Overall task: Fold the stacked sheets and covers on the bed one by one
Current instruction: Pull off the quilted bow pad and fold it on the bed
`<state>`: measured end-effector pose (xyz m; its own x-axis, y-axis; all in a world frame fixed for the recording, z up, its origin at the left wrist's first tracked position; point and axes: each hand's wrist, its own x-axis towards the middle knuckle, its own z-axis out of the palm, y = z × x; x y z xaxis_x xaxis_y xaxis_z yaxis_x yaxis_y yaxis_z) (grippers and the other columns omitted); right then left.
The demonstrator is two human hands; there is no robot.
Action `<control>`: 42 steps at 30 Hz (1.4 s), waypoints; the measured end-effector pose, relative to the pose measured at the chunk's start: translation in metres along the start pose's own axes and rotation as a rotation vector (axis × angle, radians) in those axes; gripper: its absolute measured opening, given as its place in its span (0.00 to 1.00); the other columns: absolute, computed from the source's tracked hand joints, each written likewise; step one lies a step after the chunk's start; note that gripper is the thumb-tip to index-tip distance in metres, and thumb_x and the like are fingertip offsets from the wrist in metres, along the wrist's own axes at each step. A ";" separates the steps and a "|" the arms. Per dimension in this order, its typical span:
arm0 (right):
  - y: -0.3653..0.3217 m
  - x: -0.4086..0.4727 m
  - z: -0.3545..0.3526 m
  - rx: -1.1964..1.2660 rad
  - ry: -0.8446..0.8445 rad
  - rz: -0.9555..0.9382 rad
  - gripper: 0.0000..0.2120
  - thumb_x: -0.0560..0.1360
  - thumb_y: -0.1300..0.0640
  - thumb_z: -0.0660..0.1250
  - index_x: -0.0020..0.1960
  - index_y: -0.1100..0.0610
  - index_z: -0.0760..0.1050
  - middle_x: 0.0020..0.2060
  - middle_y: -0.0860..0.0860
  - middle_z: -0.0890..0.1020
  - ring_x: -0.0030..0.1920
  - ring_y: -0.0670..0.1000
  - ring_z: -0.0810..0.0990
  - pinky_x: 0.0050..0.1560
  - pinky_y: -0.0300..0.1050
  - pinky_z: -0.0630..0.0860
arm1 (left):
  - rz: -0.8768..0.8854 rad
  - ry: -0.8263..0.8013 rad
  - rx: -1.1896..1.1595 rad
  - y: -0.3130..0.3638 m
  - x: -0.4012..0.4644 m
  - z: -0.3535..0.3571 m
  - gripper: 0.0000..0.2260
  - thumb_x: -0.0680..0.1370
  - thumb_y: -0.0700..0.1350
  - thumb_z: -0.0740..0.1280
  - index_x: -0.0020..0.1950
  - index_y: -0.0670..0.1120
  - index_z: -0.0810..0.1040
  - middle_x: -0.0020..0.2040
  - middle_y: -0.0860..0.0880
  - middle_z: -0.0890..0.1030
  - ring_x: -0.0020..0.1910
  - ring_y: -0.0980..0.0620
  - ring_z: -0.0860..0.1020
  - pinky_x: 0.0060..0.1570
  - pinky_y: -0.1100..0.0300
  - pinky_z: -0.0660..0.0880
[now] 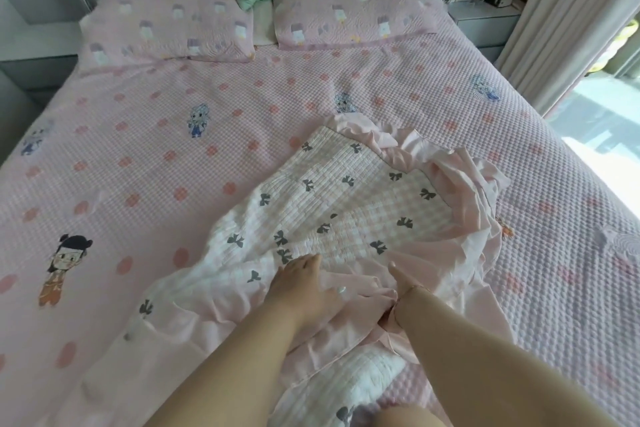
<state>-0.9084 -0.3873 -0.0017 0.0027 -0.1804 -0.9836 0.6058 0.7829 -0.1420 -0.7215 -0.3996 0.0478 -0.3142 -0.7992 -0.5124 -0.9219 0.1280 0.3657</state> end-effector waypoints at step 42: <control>-0.176 0.139 0.128 -1.513 0.342 -1.033 0.28 0.77 0.45 0.60 0.74 0.51 0.59 0.72 0.49 0.63 0.71 0.54 0.64 0.67 0.54 0.69 | -0.299 0.220 0.223 -0.133 0.188 -0.059 0.19 0.82 0.48 0.55 0.73 0.53 0.69 0.69 0.43 0.69 0.61 0.38 0.72 0.57 0.47 0.70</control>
<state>-0.9130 -0.6262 -0.0990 -0.1148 -0.9077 -0.4037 -0.8707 0.2876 -0.3990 -0.6443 -0.6017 -0.0517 0.0074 -0.9234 -0.3837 -0.9990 -0.0234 0.0371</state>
